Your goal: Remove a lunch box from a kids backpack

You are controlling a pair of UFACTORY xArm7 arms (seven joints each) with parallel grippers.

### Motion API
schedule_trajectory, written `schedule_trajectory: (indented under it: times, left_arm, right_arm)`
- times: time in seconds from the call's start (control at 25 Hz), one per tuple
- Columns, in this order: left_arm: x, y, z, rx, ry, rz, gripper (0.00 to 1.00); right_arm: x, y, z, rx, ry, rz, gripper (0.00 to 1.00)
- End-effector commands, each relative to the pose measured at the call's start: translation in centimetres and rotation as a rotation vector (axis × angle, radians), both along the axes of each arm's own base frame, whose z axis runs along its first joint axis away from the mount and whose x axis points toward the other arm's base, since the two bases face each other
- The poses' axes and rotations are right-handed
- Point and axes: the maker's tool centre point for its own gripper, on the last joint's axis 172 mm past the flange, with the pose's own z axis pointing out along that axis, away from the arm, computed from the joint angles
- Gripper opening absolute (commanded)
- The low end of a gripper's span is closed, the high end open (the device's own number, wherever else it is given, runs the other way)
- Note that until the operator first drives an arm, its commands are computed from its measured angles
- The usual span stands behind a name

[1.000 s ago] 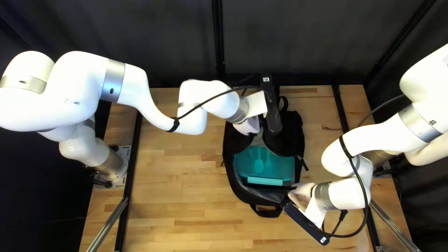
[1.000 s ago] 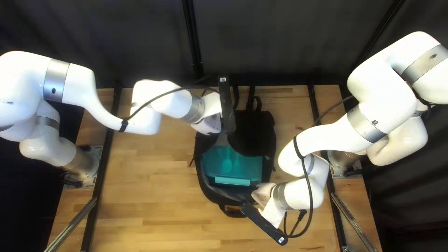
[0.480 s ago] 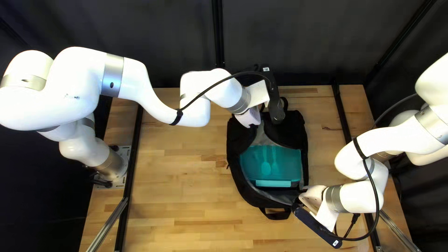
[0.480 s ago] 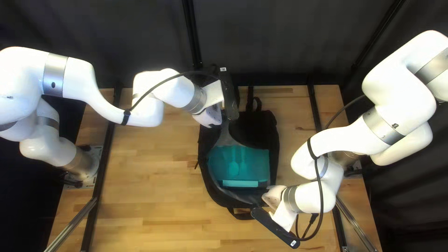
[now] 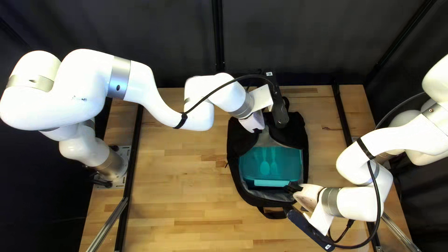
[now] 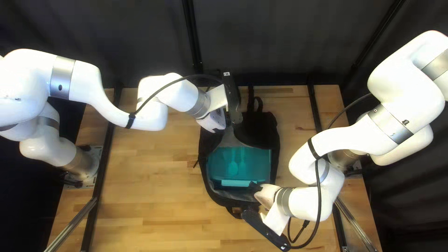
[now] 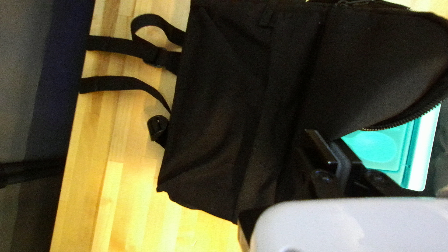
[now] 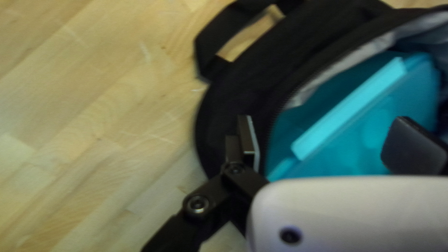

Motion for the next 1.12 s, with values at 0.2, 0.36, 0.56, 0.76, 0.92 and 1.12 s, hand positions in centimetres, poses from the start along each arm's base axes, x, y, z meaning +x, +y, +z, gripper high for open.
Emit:
schedule_trajectory:
  times: [0.2,0.36,0.56,0.76,0.92,1.12]
  left_arm:
    - [-0.4,0.5,-0.4,-0.007,-0.003,0.008,0.0]
    - [-0.6,0.8,-0.6,-0.008,-0.005,0.012,0.0]
    - [-0.7,0.9,-1.0,-0.008,-0.01,0.016,0.0]
    - [-0.8,0.9,-1.3,-0.008,-0.014,0.019,0.0]
    - [-0.9,0.8,-1.4,-0.007,-0.017,0.02,0.0]
    - [-0.9,0.8,-1.4,-0.008,-0.018,0.02,0.0]
  right_arm:
    - [3.3,-3.7,-1.1,-0.069,-0.061,-0.035,1.0]
    - [4.4,-4.6,-2.4,-0.074,-0.081,-0.057,1.0]
    - [4.8,-4.5,-4.3,-0.086,-0.111,-0.14,1.0]
    - [4.3,-4.3,-5.1,-0.111,-0.137,-0.213,1.0]
    - [4.6,-4.4,-5.2,-0.142,-0.153,-0.25,1.0]
    - [4.5,-4.6,-5.4,-0.177,-0.163,-0.276,1.0]
